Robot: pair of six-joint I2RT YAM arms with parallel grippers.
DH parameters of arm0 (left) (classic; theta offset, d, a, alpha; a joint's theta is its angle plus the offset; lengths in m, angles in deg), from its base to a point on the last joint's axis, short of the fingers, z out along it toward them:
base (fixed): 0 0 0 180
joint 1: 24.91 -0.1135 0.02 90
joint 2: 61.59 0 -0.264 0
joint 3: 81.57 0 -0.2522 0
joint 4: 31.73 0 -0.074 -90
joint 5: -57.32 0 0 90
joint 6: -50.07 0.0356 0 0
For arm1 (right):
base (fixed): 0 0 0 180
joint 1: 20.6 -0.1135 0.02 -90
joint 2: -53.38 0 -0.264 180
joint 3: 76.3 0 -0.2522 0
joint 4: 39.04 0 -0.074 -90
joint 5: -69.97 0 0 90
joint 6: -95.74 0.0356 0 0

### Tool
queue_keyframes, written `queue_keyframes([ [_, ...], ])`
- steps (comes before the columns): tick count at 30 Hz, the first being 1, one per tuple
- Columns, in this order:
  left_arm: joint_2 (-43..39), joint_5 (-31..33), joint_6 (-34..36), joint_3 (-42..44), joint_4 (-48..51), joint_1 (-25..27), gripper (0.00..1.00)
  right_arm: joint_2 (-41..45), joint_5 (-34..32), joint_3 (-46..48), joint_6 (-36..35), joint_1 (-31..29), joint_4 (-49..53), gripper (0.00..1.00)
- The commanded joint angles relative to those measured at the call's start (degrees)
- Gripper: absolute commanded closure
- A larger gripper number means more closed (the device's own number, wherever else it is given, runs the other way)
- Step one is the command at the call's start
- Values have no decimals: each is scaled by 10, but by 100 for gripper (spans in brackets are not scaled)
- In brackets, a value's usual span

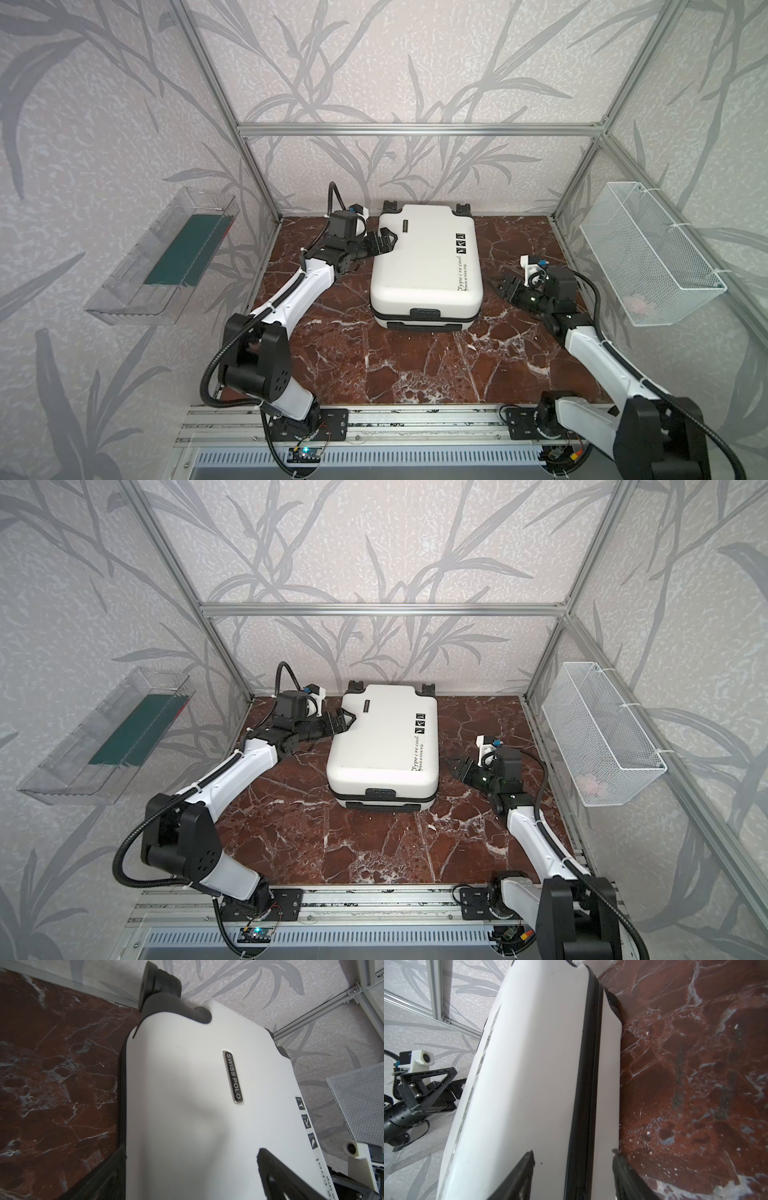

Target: Pack the luggage

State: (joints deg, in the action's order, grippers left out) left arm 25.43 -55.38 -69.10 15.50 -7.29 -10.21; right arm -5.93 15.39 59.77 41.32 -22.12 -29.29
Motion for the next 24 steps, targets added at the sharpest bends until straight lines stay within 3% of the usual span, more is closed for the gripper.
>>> queue_keyframes([
  [1,-72,-14,-8,51,-8,-7,1,59,17,26,-24,-21,63,39],
  [6,-167,-10,-35,152,-25,-7,1,135,-8,44,-35,-68,128,44],
  [13,-265,1,-66,238,-21,-7,1,173,-25,64,-30,-95,156,73],
  [24,-273,-15,-77,255,-27,-7,1,162,-38,60,5,-140,107,80],
])
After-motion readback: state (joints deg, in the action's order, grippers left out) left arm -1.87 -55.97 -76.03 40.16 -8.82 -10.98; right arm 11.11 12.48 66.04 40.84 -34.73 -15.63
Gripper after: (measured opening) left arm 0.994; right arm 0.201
